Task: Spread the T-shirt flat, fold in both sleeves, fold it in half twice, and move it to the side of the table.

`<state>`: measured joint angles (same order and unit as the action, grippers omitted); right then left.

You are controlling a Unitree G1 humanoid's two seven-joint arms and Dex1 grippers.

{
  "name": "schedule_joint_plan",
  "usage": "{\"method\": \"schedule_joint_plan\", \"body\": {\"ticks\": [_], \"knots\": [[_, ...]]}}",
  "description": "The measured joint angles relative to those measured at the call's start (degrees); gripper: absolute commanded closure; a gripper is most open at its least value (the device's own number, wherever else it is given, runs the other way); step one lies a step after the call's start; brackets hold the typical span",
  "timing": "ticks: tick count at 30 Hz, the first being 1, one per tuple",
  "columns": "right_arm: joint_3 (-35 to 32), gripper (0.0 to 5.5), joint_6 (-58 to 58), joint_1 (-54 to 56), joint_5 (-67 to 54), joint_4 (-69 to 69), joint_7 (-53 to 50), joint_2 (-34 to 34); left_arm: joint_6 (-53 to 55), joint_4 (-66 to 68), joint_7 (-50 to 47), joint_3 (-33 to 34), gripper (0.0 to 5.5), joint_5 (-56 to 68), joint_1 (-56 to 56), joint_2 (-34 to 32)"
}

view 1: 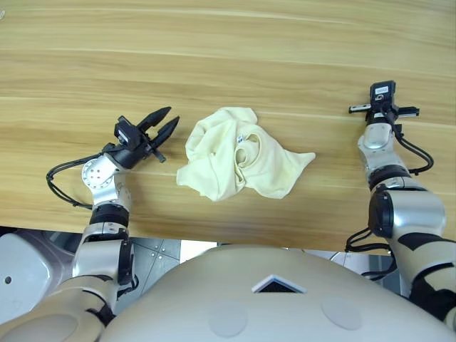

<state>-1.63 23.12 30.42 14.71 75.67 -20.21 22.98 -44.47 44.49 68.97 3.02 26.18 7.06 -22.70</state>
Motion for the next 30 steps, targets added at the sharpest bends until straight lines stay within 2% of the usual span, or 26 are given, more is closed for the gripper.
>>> {"method": "schedule_joint_plan", "body": {"ticks": [4, 8, 13, 17, 23, 26, 30], "knots": [[0.1, 5.48, -0.11, 0.02, 0.33, 0.01, -0.02, 0.01, 1.22, -2.62, 3.31, 1.92, 3.09, 0.99, -0.63, -2.64], [0.66, 5.48, -0.76, 0.25, 0.94, 0.03, -0.02, 0.07, -1.91, -2.65, 2.32, 4.57, 3.09, -0.42, -1.21, -4.96], [1.05, 5.48, -1.55, 0.42, 0.94, 0.04, -0.02, 0.11, -7.81, -7.39, 0.0, 6.88, 3.09, -5.72, -3.82, -11.97], [1.54, 5.48, -2.05, 0.6, 0.97, 0.1, -0.02, 0.15, -10.56, -17.98, -0.45, 2.12, 3.09, -11.9, -11.34, -14.31], [2.22, 5.48, -3.48, 1.06, 1.04, 0.22, -0.04, 0.61, -7.17, -38.63, -0.77, -4.69, 3.09, -10.47, -22.67, -19.26], [2.32, 5.48, -3.94, 1.17, 1.04, 0.23, -0.05, 0.73, -5.7, -43.5, -1.02, -7.19, 3.09, -10.37, -25.83, -19.91], [2.33, 5.48, -4.07, 1.22, 1.03, 0.27, -0.11, 0.79, -5.29, -43.53, -2.17, -8.84, 3.09, -11.47, -25.89, -20.38]]}}
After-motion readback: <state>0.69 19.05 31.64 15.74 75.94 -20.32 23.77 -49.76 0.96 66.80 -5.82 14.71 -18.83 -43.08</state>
